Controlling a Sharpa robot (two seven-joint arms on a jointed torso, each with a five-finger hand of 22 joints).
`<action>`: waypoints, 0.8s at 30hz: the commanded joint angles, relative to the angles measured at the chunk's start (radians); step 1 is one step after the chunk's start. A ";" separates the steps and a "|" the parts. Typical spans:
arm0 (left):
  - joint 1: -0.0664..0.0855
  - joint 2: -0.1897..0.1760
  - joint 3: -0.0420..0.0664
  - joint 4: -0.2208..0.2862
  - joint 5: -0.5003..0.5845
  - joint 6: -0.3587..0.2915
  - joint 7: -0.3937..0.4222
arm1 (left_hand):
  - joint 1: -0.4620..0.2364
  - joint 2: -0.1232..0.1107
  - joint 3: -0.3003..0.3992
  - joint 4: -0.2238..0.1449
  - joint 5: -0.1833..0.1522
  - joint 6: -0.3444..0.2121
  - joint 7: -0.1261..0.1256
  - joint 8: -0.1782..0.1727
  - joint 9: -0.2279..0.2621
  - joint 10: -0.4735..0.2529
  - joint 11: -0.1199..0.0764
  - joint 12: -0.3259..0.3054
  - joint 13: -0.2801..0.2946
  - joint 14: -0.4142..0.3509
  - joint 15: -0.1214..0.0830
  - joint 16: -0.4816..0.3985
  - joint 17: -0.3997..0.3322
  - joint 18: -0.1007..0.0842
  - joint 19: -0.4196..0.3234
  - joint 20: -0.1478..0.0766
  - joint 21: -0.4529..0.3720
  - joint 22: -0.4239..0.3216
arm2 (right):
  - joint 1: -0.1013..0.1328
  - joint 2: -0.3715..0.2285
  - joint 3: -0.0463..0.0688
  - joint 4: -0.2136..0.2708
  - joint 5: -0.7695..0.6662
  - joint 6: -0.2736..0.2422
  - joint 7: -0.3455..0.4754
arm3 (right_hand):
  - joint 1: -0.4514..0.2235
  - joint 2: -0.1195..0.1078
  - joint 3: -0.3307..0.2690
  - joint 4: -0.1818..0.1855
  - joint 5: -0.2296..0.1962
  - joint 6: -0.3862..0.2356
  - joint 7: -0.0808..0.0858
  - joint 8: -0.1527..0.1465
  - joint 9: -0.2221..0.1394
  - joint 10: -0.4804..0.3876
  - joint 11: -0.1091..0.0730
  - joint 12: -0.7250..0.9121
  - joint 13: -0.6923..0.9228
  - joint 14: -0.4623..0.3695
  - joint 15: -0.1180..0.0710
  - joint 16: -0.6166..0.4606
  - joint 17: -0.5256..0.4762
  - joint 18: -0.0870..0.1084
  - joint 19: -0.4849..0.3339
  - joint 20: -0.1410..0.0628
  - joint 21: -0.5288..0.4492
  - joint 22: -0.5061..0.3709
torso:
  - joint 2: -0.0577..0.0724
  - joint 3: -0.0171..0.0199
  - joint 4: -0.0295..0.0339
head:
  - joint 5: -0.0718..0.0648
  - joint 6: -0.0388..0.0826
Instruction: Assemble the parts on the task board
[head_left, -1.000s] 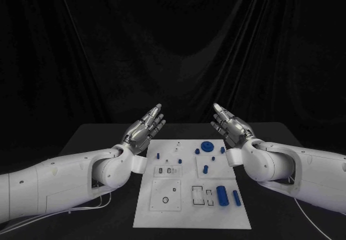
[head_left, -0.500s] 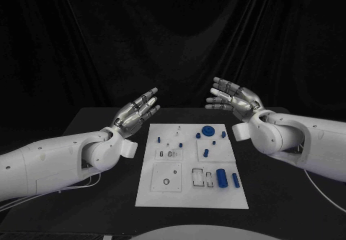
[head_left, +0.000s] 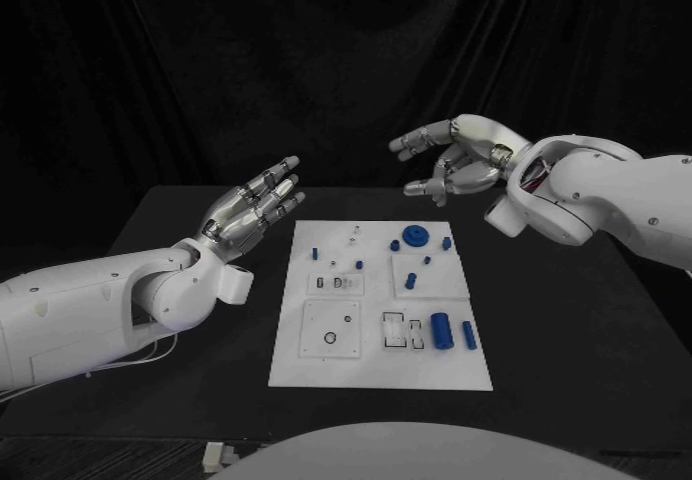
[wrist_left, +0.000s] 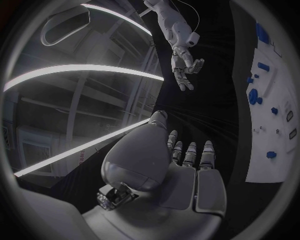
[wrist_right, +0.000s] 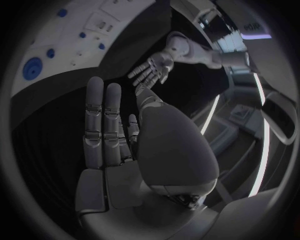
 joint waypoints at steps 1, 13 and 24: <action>0.003 -0.005 0.001 0.011 -0.018 0.009 0.129 | 0.012 0.003 0.006 0.001 0.005 0.007 0.005 0.003 0.001 -0.001 0.011 -0.001 0.000 0.000 0.012 0.001 0.001 0.016 -0.001 0.011 0.003 0.001 | 0.005 0.000 0.000 0.007 -0.964 0.088 -0.105 | -0.002 0.007 0.032 -0.011 -0.002 0.101 -0.009 -0.001 0.007 0.069 -0.030 -0.049 0.000 -0.004 -0.016 0.093 0.063 -0.006 -0.003 -0.015 0.099 0.107 | 0.028 -0.0067 0.0143 | -0.006 0.004; 0.004 -0.025 0.001 0.050 -0.019 0.012 0.133 | 0.028 0.000 0.018 -0.005 0.031 0.021 0.024 0.004 0.002 0.005 0.029 0.000 0.002 0.012 0.031 0.012 0.007 0.016 0.008 0.027 0.010 0.004 | 0.007 -0.004 0.000 -0.005 -1.256 0.094 -0.091 | -0.058 0.046 0.052 -0.108 0.030 0.192 0.035 -0.036 0.022 0.241 -0.010 -0.130 0.004 0.116 -0.023 0.475 0.510 -0.095 0.141 -0.022 0.604 0.795 | 0.092 -0.0169 0.0599 | -0.042 0.042; 0.005 -0.026 0.001 0.057 -0.019 0.030 0.125 | 0.040 -0.002 0.029 -0.007 0.046 0.055 0.039 0.011 0.007 0.008 0.039 0.001 0.003 0.015 0.035 0.016 0.008 0.016 0.010 0.030 0.011 0.005 | -0.017 0.007 0.000 -0.043 -1.277 0.085 -0.065 | -0.085 0.047 0.065 -0.127 0.009 0.269 0.102 -0.033 0.033 0.327 -0.019 -0.164 0.002 0.152 -0.035 0.544 0.627 -0.102 0.153 -0.029 0.647 0.862 | 0.137 -0.0350 0.0938 | -0.080 0.049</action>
